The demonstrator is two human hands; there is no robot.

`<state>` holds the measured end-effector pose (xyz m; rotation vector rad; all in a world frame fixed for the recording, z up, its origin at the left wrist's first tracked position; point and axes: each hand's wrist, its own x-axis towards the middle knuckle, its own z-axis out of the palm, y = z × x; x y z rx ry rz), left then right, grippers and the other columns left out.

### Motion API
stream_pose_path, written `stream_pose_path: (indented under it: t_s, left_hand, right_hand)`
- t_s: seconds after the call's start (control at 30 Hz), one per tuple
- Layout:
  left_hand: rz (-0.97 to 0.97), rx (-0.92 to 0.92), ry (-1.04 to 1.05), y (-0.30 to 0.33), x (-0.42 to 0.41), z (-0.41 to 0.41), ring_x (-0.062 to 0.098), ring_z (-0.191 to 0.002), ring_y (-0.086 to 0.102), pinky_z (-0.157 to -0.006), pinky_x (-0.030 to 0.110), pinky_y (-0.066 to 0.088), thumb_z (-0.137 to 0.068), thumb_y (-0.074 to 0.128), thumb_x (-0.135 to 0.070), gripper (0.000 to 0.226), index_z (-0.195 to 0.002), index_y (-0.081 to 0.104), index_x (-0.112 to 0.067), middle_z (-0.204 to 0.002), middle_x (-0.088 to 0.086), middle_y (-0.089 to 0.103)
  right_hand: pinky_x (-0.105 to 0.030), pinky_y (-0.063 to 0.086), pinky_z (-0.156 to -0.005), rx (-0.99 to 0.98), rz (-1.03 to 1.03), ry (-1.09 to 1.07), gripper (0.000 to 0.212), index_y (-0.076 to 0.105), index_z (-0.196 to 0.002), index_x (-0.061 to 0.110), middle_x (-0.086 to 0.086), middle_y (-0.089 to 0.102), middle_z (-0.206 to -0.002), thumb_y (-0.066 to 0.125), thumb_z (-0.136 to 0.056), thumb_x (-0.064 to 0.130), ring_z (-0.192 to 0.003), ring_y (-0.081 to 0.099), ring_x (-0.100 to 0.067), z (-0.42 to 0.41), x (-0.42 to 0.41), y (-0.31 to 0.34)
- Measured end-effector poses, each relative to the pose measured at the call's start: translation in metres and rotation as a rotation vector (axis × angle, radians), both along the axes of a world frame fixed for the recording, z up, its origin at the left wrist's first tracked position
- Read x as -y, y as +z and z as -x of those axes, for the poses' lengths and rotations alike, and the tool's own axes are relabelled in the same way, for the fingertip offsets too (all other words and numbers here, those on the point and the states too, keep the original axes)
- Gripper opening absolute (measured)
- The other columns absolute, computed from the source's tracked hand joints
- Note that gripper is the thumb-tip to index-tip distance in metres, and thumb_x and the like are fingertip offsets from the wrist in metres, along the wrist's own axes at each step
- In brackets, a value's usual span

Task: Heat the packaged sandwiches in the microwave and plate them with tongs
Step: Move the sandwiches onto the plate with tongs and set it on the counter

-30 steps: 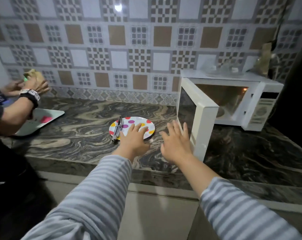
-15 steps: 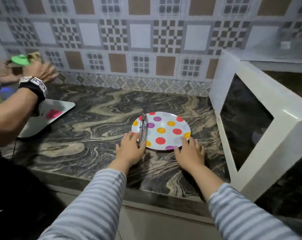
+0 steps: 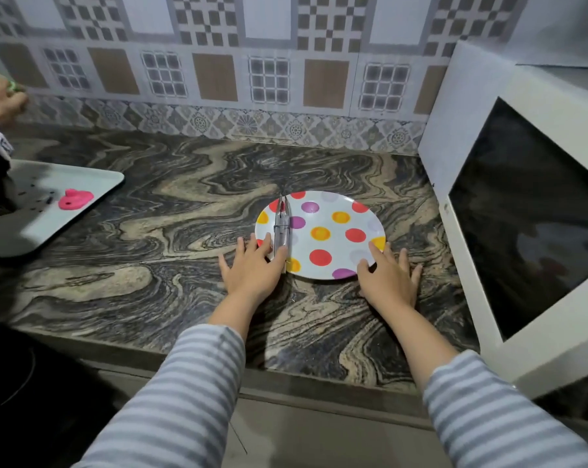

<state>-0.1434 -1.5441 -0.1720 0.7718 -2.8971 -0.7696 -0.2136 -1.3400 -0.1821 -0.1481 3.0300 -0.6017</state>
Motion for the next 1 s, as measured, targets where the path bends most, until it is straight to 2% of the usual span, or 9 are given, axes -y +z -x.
stream_pose_path:
  t_s: [0.13,0.27,0.37,0.47,0.57,0.67,0.77,0.87,1.0]
  left_hand:
    - [-0.255,-0.122,0.022,0.009,-0.006,-0.009,0.014,-0.147,0.006,-0.117,0.047,-0.008,-0.095,0.037,-0.053,0.059,-0.147,0.032,-0.025,-0.159,-0.002,0.018]
    - [-0.581,-0.350,0.113,0.014,-0.016,-0.035,0.019,-0.111,0.049,-0.090,0.031,0.041,-0.087,0.058,-0.047,0.048,-0.126,0.054,-0.020,-0.120,-0.001,0.054]
    - [-0.663,-0.456,0.201,0.020,-0.028,-0.065,0.021,-0.080,0.052,-0.070,0.031,0.042,-0.070,0.068,-0.049,0.051,-0.101,0.058,-0.010,-0.090,0.008,0.054]
    - [-0.782,-0.536,0.255,0.028,-0.049,-0.105,0.024,-0.083,0.059,-0.077,0.032,0.049,-0.074,0.078,-0.029,0.065,-0.130,0.050,-0.010,-0.100,0.009,0.059]
    - [-0.843,-0.590,0.300,0.030,-0.077,-0.154,0.005,-0.054,0.053,-0.052,0.011,0.041,-0.082,0.072,-0.010,0.026,-0.093,0.052,-0.023,-0.079,0.002,0.051]
    - [-0.835,-0.644,0.318,0.030,-0.111,-0.202,-0.006,-0.043,0.049,-0.046,0.009,0.039,-0.085,0.067,-0.003,0.035,-0.075,0.043,-0.027,-0.073,-0.002,0.047]
    - [-0.887,-0.687,0.412,0.022,-0.140,-0.245,0.000,-0.059,0.058,-0.047,0.011,0.044,-0.084,0.069,-0.005,0.022,-0.097,0.059,-0.020,-0.089,0.003,0.058]
    - [-0.910,-0.667,0.480,0.009,-0.164,-0.281,0.015,-0.089,0.063,-0.056,0.016,0.049,-0.082,0.073,-0.011,0.067,-0.141,0.041,-0.007,-0.126,0.002,0.056]
    - [-0.902,-0.688,0.494,0.003,-0.195,-0.324,0.006,-0.074,0.059,-0.052,0.007,0.047,-0.084,0.071,-0.010,0.069,-0.144,0.037,-0.008,-0.114,-0.002,0.051]
  right_hand:
    - [-0.049,-0.001,-0.119,0.037,0.225,-0.025,0.054,0.032,-0.149,0.024,0.001,0.023,-0.159,0.041,-0.096,0.034,-0.149,0.004,-0.021,-0.006,0.000,0.009]
    - [-0.043,0.032,-0.111,0.006,0.571,-0.041,0.054,0.041,-0.144,0.019,-0.001,0.037,-0.152,0.053,-0.092,0.022,-0.138,0.034,-0.026,-0.031,-0.007,0.019]
    - [-0.035,0.039,-0.103,0.057,0.815,-0.057,0.053,0.043,-0.142,0.017,-0.003,0.043,-0.146,0.056,-0.090,0.011,-0.130,0.043,-0.024,-0.050,-0.015,0.026]
    - [-0.030,0.045,-0.094,0.170,0.991,-0.069,0.061,0.040,-0.144,0.017,-0.005,0.047,-0.140,0.057,-0.087,0.002,-0.123,0.050,-0.023,-0.076,-0.028,0.034]
    - [-0.032,0.051,-0.087,0.287,1.108,-0.043,0.066,0.038,-0.145,0.014,-0.005,0.055,-0.130,0.057,-0.086,-0.006,-0.111,0.055,-0.021,-0.112,-0.049,0.037]
    - [-0.037,0.058,-0.079,0.373,1.166,0.023,0.064,0.043,-0.141,0.016,-0.005,0.062,-0.119,0.053,-0.085,-0.012,-0.100,0.060,-0.021,-0.154,-0.075,0.037]
    - [-0.031,0.059,-0.055,0.511,1.275,0.070,0.053,0.050,-0.122,0.021,0.001,0.065,-0.101,0.047,-0.085,-0.018,-0.089,0.064,-0.019,-0.193,-0.101,0.034]
    - [-0.043,0.061,-0.064,0.579,1.291,0.089,0.049,0.053,-0.119,0.015,-0.004,0.066,-0.109,0.046,-0.085,-0.018,-0.096,0.066,-0.026,-0.223,-0.124,0.022]
    - [-0.047,0.060,-0.071,0.591,1.270,0.119,0.052,0.052,-0.129,0.012,-0.010,0.064,-0.121,0.050,-0.084,-0.014,-0.101,0.068,-0.028,-0.255,-0.152,0.003]
